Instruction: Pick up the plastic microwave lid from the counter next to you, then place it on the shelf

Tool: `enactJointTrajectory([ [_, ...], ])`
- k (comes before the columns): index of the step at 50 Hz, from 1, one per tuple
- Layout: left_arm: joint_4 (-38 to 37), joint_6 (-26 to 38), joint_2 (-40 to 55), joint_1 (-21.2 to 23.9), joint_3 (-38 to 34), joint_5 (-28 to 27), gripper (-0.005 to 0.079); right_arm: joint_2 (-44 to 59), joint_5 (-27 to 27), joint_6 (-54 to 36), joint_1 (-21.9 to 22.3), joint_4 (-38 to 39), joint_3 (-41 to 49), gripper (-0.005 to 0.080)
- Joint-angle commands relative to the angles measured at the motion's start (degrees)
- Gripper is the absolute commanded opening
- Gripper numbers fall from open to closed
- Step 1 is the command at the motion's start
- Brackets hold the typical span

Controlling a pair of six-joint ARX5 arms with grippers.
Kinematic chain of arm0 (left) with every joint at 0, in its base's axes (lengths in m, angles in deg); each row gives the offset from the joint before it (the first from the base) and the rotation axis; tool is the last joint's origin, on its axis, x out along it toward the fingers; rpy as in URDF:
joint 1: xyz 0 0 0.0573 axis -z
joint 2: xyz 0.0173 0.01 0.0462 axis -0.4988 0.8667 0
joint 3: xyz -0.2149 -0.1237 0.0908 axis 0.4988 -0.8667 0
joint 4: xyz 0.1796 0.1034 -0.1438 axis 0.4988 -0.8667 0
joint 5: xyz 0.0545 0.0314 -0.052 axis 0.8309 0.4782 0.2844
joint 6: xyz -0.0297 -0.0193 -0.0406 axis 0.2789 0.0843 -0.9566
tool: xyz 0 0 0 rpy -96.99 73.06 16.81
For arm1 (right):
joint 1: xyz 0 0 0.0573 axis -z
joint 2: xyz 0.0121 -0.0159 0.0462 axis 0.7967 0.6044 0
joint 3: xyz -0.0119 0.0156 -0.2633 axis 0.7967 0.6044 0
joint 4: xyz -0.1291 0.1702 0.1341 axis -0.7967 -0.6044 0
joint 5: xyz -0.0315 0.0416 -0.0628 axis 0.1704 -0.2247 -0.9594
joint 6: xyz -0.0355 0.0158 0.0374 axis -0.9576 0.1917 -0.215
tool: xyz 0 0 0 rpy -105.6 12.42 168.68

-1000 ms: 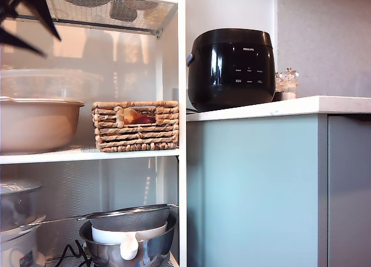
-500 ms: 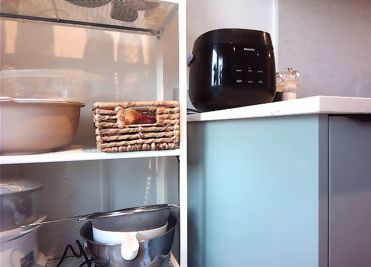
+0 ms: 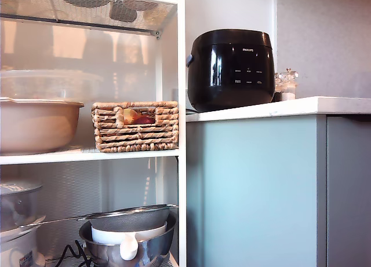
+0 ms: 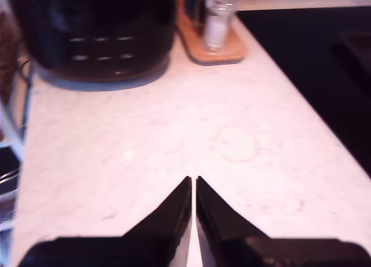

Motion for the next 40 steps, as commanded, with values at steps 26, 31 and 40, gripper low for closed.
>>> enactJointTrajectory([
  [26, 12.4, 4.0, -11.4, -1.7, -16.7, 5.3, -0.0021, -14.3, 5.6, -2.3, 5.5, 19.4, 23.6, -0.0013],
  [31, 15.7, 4.1, -12.6, -3.8, -18.9, 5.0, -0.0021, -18.2, 6.8, -2.3, 5.5, 21.5, 28.6, -0.0013],
  [40, 18.2, 4.1, -12.7, -7.0, -21.8, 2.6, -0.0021, -24.5, 7.6, -2.3, 5.5, 23.3, 35.1, -0.0013],
])
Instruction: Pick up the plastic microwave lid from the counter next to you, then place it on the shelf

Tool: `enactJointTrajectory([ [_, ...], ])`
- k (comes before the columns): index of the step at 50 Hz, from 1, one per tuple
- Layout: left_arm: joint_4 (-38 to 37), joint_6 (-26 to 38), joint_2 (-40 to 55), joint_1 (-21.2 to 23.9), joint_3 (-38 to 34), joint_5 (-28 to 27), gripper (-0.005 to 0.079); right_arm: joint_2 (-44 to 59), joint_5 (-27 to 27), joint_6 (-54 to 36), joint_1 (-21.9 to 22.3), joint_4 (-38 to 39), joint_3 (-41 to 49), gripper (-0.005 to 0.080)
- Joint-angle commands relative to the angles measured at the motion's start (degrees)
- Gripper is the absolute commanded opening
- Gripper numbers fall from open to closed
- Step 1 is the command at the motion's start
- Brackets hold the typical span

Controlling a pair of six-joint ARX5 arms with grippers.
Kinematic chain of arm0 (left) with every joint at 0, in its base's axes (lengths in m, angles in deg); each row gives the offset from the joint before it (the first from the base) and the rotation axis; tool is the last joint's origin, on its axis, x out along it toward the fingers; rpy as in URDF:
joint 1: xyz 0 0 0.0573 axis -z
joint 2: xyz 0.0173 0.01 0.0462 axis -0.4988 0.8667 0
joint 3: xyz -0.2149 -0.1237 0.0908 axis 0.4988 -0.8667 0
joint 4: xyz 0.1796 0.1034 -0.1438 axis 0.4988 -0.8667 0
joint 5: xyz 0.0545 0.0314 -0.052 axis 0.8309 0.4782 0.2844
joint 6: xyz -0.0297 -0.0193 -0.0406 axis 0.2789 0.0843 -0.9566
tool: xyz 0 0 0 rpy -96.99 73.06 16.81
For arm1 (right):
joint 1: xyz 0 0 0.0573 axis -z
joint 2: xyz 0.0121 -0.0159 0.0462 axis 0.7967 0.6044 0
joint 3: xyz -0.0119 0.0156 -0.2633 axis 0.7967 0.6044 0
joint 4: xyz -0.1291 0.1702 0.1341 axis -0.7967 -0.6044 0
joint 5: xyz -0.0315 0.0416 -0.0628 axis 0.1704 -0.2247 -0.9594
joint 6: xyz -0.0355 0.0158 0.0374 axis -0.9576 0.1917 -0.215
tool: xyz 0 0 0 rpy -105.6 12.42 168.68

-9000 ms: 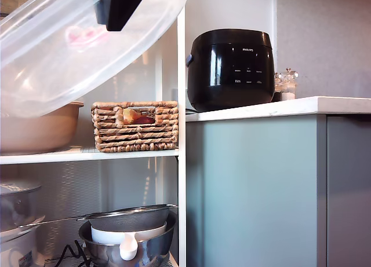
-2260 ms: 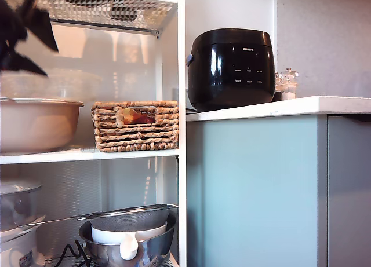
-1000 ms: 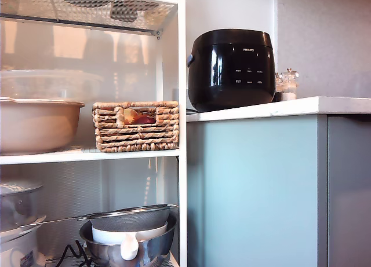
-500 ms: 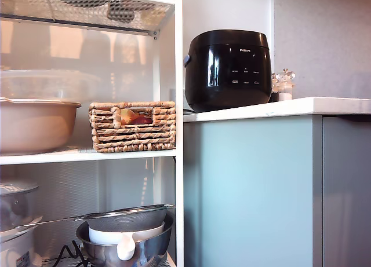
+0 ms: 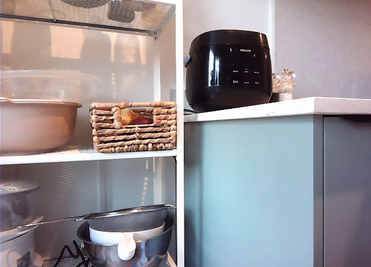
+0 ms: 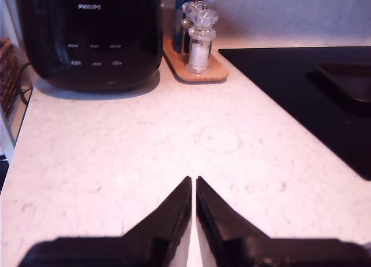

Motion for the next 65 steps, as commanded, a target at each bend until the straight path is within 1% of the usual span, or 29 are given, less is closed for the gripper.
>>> enactJointTrajectory([
  [1, 0.4, 0.2, 0.3, -0.6, -2.3, -0.5, -0.0021, -1.7, 0.2, 0.1, -0.2, 0.7, 2.7, -0.0013],
  [8, 1.8, 0.2, -0.2, -1.4, -4.0, -0.5, -0.0021, -6.4, 0.2, 0.2, -0.2, 1.3, 6.5, -0.0013],
  [18, 3.5, 0.2, -2.1, -1.7, -8.3, -0.5, -0.0021, -12.9, 0.3, 1.2, -0.2, 1.4, 11.0, -0.0013],
  [25, 5.8, 0.0, -6.3, -1.7, -12.8, 1.1, -0.0021, -18.3, 0.7, 3.3, -0.2, 1.2, 13.7, -0.0013],
  [40, 5.6, -0.3, -16.9, -1.7, -21.9, 1.2, -0.0021, -28.6, 3.0, 5.7, -0.3, -0.4, 20.6, -0.0013],
  [47, 5.3, -1.6, -21.1, -1.7, -25.1, 2.6, -0.0021, -32.3, 3.4, 8.5, -0.3, -0.1, 22.5, -0.0013],
  [54, 4.3, -2.0, -25.0, -1.7, -27.5, 3.0, -0.0021, -36.0, 3.4, 8.5, -0.3, -3.5, 23.2, -0.0013],
  [65, 1.2, -2.1, -29.0, -1.7, -28.2, 4.0, -0.0021, -41.9, 3.2, 8.7, -0.3, -4.2, 25.8, -0.0013],
])
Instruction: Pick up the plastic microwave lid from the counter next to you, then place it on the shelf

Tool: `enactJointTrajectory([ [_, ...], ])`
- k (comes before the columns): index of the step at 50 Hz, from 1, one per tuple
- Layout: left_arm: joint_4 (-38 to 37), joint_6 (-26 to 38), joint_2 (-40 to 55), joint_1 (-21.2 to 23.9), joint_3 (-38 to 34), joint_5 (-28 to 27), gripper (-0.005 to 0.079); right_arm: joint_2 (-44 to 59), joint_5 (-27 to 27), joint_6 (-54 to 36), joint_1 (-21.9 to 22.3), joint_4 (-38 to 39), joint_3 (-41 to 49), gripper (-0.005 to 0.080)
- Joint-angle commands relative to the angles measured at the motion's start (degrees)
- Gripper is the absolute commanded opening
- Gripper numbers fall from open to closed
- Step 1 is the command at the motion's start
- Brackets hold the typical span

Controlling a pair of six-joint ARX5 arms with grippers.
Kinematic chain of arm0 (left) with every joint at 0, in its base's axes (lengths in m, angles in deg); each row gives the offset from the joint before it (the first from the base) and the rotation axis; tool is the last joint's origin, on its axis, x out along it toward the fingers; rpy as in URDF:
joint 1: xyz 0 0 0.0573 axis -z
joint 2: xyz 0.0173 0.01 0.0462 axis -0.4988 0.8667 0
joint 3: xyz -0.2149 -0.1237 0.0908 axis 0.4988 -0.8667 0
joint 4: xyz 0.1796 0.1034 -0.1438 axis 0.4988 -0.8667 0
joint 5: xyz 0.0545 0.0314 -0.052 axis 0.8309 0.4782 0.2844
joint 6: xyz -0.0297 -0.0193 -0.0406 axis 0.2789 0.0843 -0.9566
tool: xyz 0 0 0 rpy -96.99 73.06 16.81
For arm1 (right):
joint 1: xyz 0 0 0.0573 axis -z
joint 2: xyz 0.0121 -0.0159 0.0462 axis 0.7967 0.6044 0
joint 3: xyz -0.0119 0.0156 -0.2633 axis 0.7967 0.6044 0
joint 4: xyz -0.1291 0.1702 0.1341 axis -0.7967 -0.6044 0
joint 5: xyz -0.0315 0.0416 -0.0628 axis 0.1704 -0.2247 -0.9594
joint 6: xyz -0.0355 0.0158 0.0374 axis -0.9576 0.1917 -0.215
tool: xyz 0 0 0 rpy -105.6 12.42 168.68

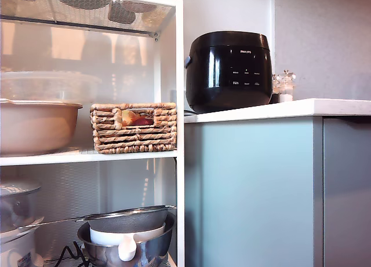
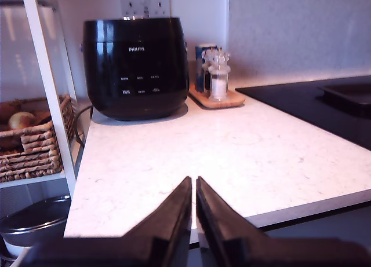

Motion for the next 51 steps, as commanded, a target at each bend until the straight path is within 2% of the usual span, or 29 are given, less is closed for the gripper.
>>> enactJointTrajectory([
  [1, -0.3, 0.0, -0.9, -0.3, -1.6, 0.3, -0.0021, -1.6, 0.0, 0.2, -0.3, -0.1, 2.9, -0.0013],
  [14, -4.4, 0.2, -5.5, -0.3, -2.6, 1.8, -0.0021, -4.3, 0.7, -0.3, -0.4, -2.5, 7.0, -0.0013],
  [18, -8.1, 1.0, -6.9, -0.3, -2.7, 1.8, -0.0021, -4.3, 3.2, 2.1, -0.5, -3.4, 7.0, -0.0012],
  [34, -19.0, 0.6, -7.7, -0.3, -2.7, 1.7, -0.0021, -4.3, 3.4, 2.2, -0.5, -15.5, 7.0, -0.0012],
  [45, -22.4, 0.5, -7.7, -0.3, -2.6, 1.7, -0.0021, -4.3, 3.4, 2.2, -0.5, -24.3, 7.0, -0.0012],
  [51, -24.2, 0.5, -7.7, -0.3, -2.6, 1.7, -0.0021, -4.3, 3.4, 2.2, -0.5, -24.2, 7.0, -0.0013],
])
